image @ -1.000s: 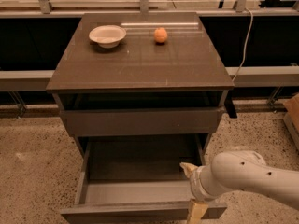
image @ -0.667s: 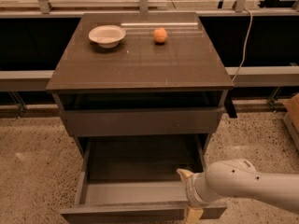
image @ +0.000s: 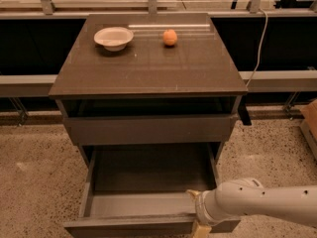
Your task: Close middle drawer
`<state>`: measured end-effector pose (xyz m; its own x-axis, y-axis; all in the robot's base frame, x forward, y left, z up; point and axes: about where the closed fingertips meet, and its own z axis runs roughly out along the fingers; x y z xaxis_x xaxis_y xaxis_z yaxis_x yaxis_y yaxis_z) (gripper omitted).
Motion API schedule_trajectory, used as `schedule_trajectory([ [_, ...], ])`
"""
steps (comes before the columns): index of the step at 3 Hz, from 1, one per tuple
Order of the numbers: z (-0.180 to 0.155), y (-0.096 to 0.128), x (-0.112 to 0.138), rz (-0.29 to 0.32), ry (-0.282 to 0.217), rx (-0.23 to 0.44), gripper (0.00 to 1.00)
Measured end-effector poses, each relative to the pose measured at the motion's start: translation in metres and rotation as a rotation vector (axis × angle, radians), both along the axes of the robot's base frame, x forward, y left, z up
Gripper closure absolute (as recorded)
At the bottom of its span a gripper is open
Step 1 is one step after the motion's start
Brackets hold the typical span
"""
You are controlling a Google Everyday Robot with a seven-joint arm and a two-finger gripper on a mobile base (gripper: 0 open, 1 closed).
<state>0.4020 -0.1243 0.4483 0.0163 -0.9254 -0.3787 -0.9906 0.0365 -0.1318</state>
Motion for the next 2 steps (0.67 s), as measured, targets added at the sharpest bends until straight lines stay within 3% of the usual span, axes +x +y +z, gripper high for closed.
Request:
schedule_trajectory([
  [1,-0.02,-0.005,0.011,-0.018,0.001,0.006,0.28],
  [2,-0.027,0.0,0.027,-0.006,-0.014,0.015,0.27],
])
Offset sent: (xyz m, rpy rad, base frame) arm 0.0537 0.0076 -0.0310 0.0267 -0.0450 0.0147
